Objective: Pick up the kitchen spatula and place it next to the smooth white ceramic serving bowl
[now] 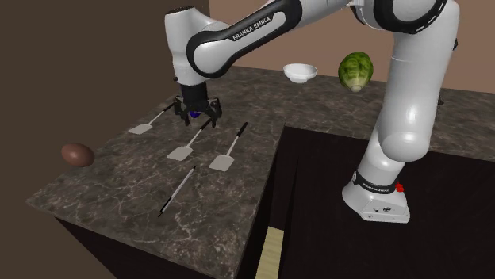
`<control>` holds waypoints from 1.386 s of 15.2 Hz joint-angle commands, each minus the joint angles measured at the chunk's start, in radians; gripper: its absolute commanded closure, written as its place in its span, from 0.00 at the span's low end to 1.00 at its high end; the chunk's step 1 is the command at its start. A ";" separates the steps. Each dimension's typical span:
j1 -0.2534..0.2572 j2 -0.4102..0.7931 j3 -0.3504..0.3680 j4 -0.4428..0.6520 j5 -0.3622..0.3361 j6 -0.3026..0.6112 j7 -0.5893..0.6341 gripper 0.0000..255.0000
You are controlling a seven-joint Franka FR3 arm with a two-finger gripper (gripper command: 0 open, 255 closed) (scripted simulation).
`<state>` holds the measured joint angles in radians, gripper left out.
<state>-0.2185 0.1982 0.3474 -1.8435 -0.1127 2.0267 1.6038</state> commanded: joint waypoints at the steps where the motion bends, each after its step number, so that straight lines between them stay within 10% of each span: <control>1: 0.011 0.075 -0.020 0.075 -0.040 -0.008 0.099 0.00; 19: 0.023 0.185 -0.058 0.105 -0.087 0.064 0.197 0.00; 20: 0.023 0.185 -0.058 0.105 -0.087 0.064 0.197 1.00; 21: 0.023 0.185 -0.058 0.105 -0.087 0.064 0.197 1.00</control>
<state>-0.1958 0.3832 0.2899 -1.7390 -0.1997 2.0907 1.8011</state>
